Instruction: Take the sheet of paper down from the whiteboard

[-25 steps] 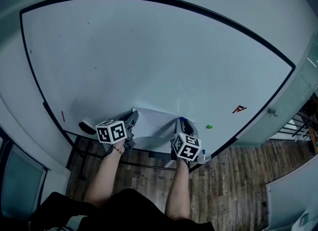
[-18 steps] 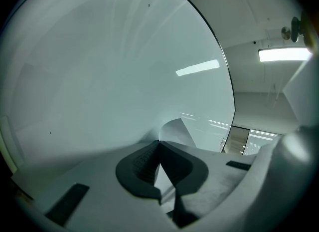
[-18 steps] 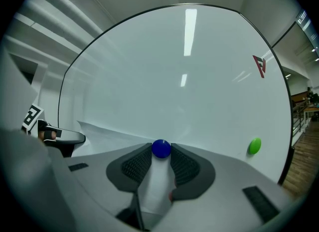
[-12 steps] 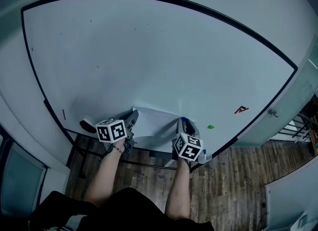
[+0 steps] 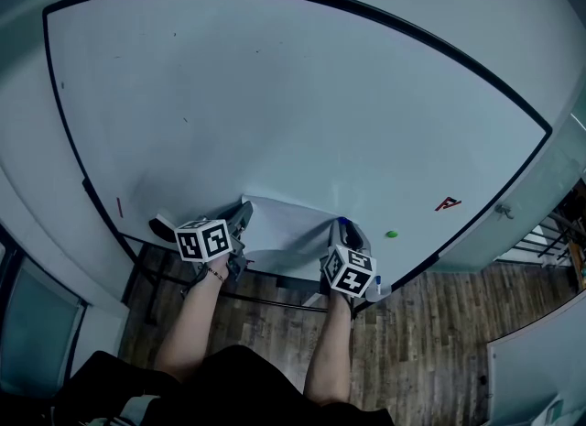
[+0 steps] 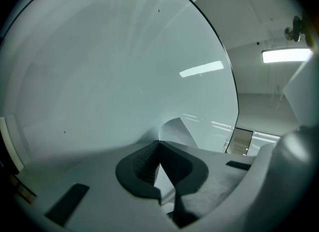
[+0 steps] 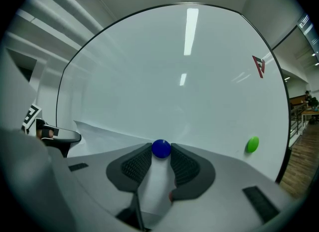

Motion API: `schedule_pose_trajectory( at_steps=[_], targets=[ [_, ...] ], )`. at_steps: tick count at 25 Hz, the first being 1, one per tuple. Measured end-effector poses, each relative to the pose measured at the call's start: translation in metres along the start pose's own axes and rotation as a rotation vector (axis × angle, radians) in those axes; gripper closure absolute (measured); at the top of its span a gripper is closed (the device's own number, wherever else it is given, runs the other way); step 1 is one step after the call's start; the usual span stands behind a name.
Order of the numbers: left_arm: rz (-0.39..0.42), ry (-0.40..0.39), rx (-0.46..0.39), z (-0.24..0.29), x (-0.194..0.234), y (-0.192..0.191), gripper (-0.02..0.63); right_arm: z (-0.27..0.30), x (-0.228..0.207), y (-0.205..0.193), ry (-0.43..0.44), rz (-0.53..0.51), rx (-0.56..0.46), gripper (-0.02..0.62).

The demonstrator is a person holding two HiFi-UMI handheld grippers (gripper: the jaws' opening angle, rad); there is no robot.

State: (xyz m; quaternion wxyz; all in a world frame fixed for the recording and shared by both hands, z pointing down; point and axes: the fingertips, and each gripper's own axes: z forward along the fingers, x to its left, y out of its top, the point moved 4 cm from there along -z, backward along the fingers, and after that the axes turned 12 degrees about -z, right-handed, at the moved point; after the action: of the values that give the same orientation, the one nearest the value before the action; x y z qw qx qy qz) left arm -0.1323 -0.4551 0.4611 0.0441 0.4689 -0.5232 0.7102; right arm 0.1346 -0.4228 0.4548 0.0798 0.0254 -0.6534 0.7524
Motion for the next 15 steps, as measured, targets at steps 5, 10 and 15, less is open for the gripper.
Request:
schedule_pose_trajectory(
  at_steps=[5,10,15],
  targets=[
    [-0.001,0.010,-0.002,-0.003,0.005,0.000,0.584,0.001,0.001,-0.002,0.000,-0.005,0.004,0.468],
    [0.001,0.025,-0.007,-0.007,0.008,0.002,0.584,0.002,0.003,-0.002,0.006,-0.010,0.006,0.468],
    [-0.004,0.041,-0.023,-0.011,0.013,0.006,0.584,0.001,0.001,-0.004,0.001,-0.006,0.009,0.468]
  ],
)
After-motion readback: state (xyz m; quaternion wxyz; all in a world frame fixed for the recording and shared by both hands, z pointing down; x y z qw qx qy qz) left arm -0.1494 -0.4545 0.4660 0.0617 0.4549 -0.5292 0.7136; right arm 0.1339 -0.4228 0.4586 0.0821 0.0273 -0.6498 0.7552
